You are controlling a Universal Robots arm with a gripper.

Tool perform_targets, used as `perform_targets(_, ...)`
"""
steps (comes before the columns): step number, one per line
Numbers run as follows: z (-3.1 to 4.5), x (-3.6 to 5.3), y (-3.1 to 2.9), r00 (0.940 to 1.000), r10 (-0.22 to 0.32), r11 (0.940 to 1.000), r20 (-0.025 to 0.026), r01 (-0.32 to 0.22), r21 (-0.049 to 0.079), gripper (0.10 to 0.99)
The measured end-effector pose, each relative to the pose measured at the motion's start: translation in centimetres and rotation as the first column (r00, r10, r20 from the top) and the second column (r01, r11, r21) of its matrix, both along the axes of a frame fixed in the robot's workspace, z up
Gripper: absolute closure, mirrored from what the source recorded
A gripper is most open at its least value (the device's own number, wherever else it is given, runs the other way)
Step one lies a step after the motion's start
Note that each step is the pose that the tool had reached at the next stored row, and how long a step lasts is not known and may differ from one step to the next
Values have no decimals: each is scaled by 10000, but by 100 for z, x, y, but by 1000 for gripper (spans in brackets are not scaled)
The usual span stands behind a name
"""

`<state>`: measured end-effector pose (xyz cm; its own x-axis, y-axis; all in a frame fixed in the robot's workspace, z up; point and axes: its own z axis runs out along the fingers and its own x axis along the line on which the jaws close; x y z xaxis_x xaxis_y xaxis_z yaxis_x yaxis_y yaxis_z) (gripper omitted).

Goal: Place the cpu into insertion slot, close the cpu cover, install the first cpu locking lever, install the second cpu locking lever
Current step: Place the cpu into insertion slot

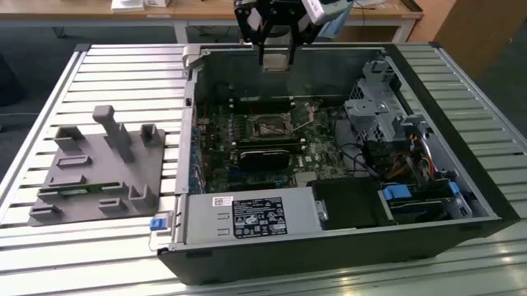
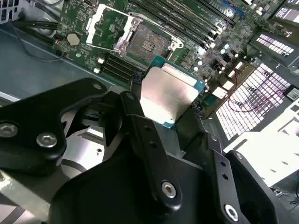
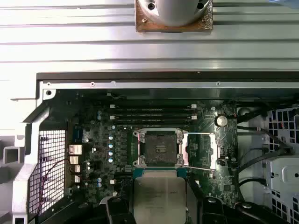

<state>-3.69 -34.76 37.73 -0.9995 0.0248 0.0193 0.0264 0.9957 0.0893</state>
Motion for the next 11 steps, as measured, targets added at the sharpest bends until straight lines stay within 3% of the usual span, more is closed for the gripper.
perform_targets(7, 0, 0, 0, 10000, -16, 10000, -1, 16, 0, 549)
perform_targets(11, -1, 0, 0, 9992, -396, 9992, 1, 396, -13, 549)
